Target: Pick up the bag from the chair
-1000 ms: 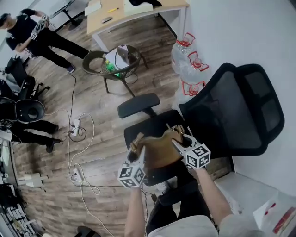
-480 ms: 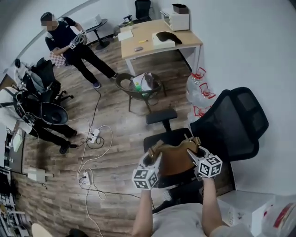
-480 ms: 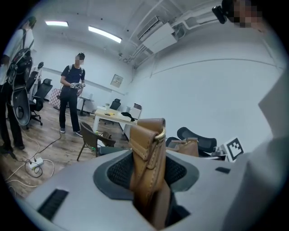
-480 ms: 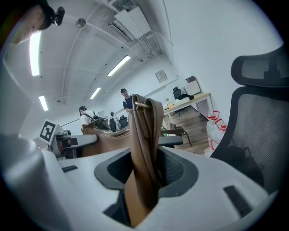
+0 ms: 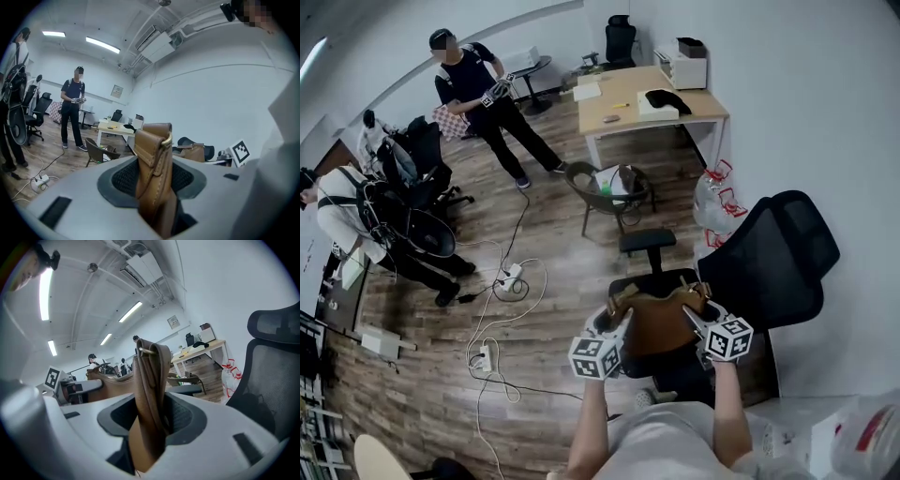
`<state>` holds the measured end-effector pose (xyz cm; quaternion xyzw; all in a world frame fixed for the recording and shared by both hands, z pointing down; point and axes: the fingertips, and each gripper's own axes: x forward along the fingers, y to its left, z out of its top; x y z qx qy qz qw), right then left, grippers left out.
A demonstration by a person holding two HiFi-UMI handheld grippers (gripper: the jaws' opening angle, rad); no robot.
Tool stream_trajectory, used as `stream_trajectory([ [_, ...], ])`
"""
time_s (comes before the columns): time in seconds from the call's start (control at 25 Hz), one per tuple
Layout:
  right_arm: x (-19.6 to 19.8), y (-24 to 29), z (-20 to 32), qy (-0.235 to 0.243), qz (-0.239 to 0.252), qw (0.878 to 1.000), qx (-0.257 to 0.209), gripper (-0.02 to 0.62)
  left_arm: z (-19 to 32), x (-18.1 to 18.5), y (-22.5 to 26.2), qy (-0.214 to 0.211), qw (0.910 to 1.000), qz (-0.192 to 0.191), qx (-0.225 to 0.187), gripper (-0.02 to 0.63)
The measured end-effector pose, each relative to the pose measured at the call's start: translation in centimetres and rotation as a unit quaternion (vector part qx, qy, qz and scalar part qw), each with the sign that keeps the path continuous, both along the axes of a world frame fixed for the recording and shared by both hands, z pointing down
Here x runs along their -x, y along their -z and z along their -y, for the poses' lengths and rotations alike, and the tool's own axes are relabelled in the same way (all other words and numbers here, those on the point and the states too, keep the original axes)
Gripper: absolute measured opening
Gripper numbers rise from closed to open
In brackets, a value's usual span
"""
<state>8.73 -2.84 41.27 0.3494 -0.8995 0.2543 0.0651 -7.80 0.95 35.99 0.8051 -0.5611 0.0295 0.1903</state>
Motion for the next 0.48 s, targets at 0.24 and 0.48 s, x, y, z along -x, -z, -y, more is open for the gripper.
stream_trajectory([
  [0.24, 0.6, 1.2, -2.4, -0.001, -0.019, 1.0, -0.012, 0.171, -2.4, 0.9, 0.5, -0.004, 0.9999, -0.01, -0.002, 0.164],
  [0.48, 0.6, 1.5, -3.1, -0.012, -0.021, 1.0, -0.008, 0.17, -2.8, 1.0, 1.0, -0.011, 0.9999, -0.006, -0.005, 0.164],
])
